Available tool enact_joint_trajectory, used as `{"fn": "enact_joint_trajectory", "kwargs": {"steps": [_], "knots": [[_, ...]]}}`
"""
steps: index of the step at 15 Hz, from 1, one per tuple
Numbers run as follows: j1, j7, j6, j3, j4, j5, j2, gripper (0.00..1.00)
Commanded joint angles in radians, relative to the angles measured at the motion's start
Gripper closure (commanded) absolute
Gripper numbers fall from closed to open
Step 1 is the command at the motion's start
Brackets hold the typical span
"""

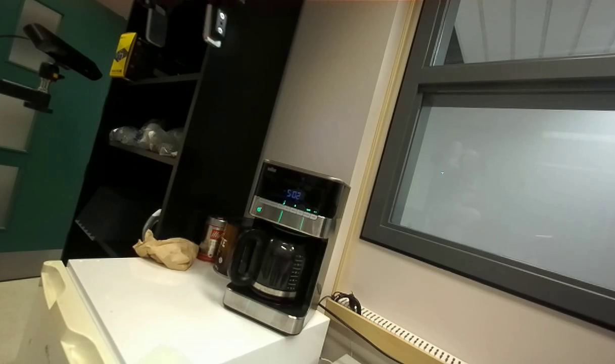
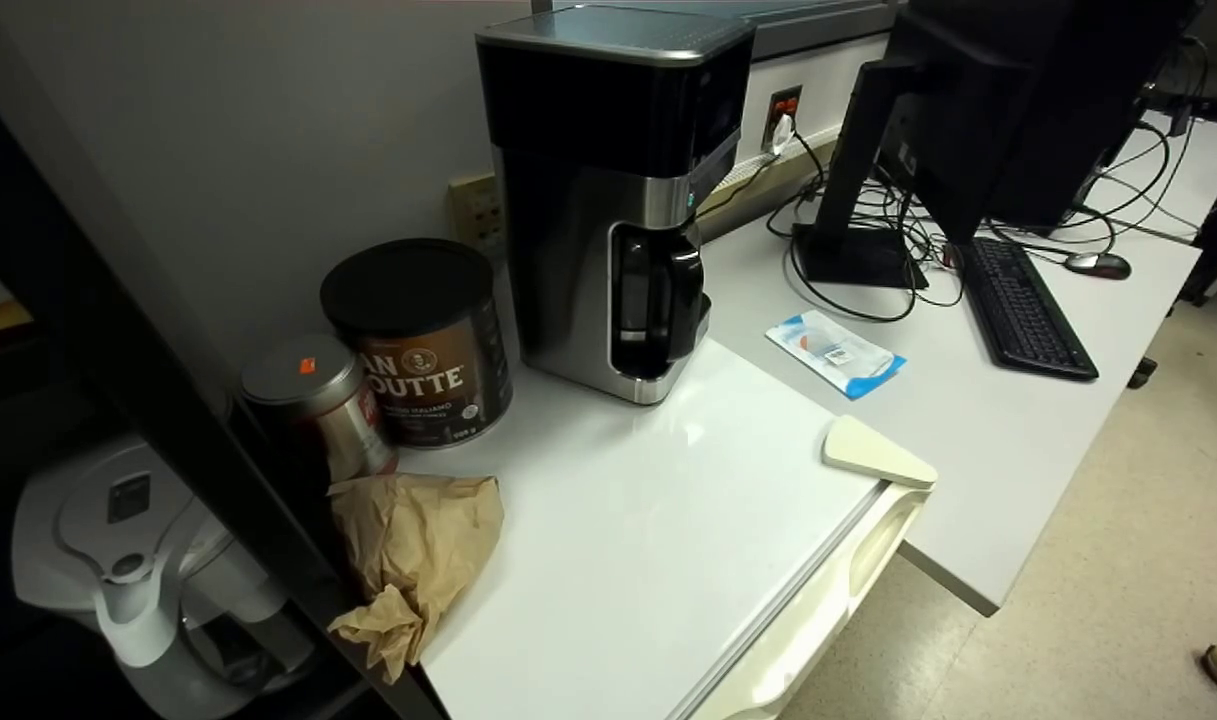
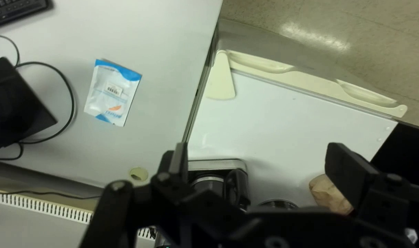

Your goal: Press the button on the coffee machine

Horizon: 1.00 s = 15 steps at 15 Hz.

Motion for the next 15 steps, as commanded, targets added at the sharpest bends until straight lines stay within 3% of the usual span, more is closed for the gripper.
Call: {"fn": "enact_joint_trajectory", "kwargs": {"steps": [1, 10, 12, 15], "knots": [[-0.002, 0.012, 0.092, 0.016, 0.119, -0.098, 0.136, 0.26], [-0.03, -0.016, 0.555, -0.012, 0.122, -0.189, 0.316, 0.94], [-0.038, -0.018, 0.653, -0.016, 0.12, -0.182, 0.354, 1.0], [-0.049, -0.014, 0.797, -0.022, 0.12, -0.173, 0.412, 0.99]]}}
